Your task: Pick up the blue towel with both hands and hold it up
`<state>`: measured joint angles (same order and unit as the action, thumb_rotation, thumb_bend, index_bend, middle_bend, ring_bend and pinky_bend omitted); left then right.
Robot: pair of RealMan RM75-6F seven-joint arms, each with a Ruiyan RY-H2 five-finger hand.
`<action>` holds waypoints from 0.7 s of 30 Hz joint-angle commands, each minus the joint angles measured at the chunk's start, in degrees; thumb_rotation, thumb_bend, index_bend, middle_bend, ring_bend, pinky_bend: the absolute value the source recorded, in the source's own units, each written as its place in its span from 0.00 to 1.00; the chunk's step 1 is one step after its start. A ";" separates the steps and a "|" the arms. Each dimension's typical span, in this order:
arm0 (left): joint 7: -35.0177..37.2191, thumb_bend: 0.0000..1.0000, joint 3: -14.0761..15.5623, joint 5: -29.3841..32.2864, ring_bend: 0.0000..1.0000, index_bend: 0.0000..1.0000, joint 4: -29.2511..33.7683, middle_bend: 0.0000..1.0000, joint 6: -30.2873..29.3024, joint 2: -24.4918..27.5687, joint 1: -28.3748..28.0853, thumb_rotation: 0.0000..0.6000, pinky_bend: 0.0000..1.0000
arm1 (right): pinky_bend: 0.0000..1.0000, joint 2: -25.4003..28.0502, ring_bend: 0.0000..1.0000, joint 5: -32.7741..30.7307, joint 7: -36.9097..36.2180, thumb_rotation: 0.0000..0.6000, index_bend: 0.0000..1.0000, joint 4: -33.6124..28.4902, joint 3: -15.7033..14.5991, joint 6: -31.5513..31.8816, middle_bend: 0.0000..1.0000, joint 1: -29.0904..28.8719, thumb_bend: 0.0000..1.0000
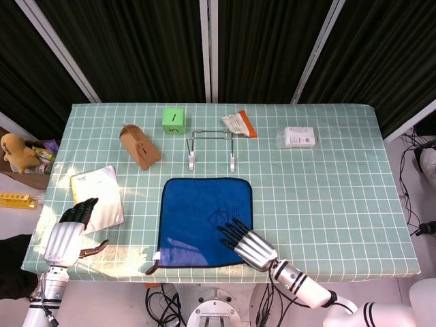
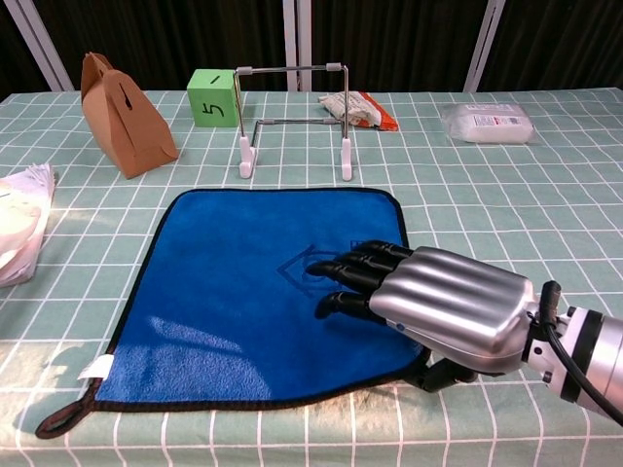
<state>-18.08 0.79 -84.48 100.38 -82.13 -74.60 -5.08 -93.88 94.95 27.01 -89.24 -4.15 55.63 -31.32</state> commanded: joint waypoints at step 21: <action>0.22 0.16 0.03 0.38 0.11 0.02 -0.22 0.08 0.41 -0.22 -0.11 0.85 0.20 | 0.00 -4.33 0.00 8.33 -10.30 1.00 0.56 9.51 -1.87 10.92 0.00 0.99 0.51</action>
<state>-17.86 0.81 -84.10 100.16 -81.72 -74.82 -5.19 -97.92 103.01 17.01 -80.18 -5.88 66.18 -30.46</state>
